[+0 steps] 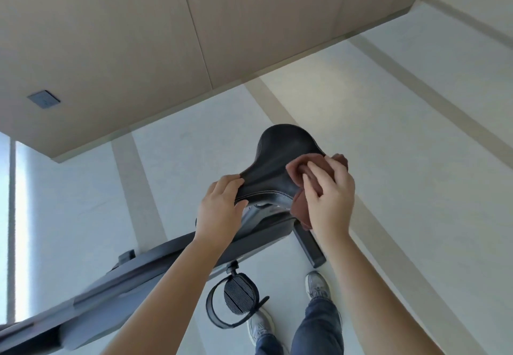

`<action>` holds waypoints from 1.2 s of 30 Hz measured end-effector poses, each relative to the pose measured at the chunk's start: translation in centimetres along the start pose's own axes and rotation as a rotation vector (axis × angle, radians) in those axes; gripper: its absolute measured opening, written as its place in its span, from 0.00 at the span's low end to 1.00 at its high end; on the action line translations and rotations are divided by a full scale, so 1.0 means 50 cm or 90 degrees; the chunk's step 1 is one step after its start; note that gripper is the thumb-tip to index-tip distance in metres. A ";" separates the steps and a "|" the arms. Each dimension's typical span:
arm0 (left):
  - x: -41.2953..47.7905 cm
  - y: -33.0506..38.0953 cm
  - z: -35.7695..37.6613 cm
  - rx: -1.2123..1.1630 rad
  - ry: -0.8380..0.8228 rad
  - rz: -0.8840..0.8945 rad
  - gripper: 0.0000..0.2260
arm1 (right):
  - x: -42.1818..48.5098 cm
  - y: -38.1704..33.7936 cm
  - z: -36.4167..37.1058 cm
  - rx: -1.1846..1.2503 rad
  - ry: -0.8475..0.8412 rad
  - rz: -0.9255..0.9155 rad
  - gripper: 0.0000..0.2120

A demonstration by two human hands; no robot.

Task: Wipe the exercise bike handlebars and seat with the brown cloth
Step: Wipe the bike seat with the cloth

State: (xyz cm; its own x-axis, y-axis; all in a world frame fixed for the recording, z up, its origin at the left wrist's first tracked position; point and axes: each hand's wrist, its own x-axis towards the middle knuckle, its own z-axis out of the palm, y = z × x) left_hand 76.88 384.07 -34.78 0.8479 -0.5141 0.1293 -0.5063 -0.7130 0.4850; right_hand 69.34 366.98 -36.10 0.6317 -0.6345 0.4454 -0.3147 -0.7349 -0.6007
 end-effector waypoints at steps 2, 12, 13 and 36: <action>-0.001 -0.001 -0.001 0.005 0.005 0.010 0.17 | -0.009 -0.028 0.021 -0.040 0.014 -0.080 0.06; -0.039 -0.042 -0.019 -0.019 0.004 0.038 0.16 | -0.040 -0.042 0.060 -0.063 0.048 -0.256 0.06; -0.045 -0.052 -0.022 -0.021 0.015 0.026 0.15 | -0.050 -0.061 0.076 -0.033 0.039 -0.281 0.07; -0.164 -0.143 -0.071 -0.036 0.084 -0.165 0.12 | -0.075 -0.119 0.129 0.021 -0.007 -0.312 0.06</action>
State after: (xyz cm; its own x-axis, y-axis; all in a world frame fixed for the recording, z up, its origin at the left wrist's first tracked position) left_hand 74.10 395.10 -36.23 0.9629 -0.2492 0.1039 -0.2634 -0.7828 0.5637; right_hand 73.43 375.29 -38.48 0.7069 -0.2136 0.6743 0.0441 -0.9382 -0.3434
